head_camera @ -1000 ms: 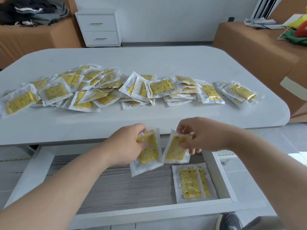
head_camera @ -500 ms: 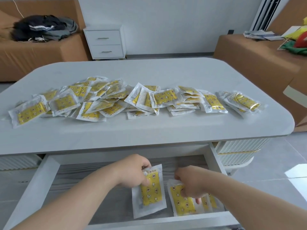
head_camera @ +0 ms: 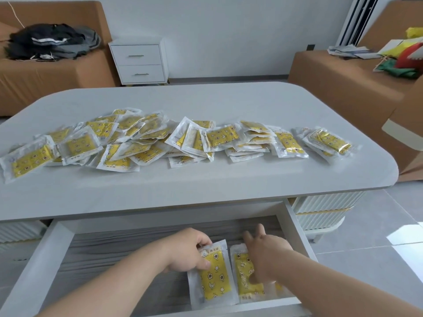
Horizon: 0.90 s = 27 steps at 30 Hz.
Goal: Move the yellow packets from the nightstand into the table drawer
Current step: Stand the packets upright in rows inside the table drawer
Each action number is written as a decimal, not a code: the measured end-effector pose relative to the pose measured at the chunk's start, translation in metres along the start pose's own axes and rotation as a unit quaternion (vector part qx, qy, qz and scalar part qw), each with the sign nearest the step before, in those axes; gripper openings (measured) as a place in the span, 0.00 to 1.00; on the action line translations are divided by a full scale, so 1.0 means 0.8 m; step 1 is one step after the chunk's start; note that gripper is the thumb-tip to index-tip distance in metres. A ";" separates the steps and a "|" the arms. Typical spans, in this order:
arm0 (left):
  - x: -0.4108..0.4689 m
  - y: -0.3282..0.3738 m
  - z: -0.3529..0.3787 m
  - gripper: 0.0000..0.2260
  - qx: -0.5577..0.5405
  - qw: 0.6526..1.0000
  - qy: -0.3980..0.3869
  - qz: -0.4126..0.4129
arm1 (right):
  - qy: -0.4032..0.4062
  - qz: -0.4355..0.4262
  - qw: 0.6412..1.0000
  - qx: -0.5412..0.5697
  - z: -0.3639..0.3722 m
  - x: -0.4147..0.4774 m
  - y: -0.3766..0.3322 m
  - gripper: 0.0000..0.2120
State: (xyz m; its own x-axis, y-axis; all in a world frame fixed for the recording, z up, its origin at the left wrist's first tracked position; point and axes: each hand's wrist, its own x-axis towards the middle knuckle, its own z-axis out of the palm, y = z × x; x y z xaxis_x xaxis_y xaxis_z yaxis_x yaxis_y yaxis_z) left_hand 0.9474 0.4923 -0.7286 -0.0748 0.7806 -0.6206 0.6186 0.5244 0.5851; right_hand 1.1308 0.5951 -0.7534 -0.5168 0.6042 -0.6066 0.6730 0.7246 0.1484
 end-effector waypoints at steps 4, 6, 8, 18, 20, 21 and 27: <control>0.013 -0.004 0.011 0.07 -0.014 1.000 0.004 0.006 | -0.033 -0.005 0.999 -0.006 -0.018 -0.002 0.007 0.38; 0.021 -0.004 0.017 0.08 -0.012 1.000 0.021 0.007 | -0.044 -0.020 0.999 -0.002 -0.025 -0.001 0.013 0.30; 0.029 -0.005 0.024 0.10 -0.019 0.999 0.039 0.007 | -0.049 -0.043 0.998 0.014 -0.031 -0.001 0.019 0.24; 0.054 -0.013 0.049 0.09 0.117 0.984 0.117 0.063 | -0.053 -0.093 0.994 0.001 -0.054 -0.024 0.029 0.21; 0.057 -0.013 0.052 0.08 0.130 0.982 0.121 0.061 | -0.040 -0.098 0.994 0.004 -0.061 -0.029 0.032 0.19; 0.058 -0.014 0.054 0.09 0.142 0.980 0.123 0.059 | -0.036 -0.100 0.994 0.002 -0.063 -0.031 0.034 0.19; 0.054 -0.011 0.065 0.13 0.258 0.952 0.158 0.048 | -0.020 -0.094 0.995 0.016 -0.077 -0.041 0.045 0.18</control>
State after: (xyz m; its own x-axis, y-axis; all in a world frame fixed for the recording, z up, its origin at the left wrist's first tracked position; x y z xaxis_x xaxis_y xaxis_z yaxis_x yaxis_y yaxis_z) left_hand 0.9798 0.5036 -0.7875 -0.1800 0.9229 -0.3405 0.9299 0.2725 0.2470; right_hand 1.1396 0.6219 -0.6800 -0.6135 0.4448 -0.6525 0.5838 0.8119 0.0045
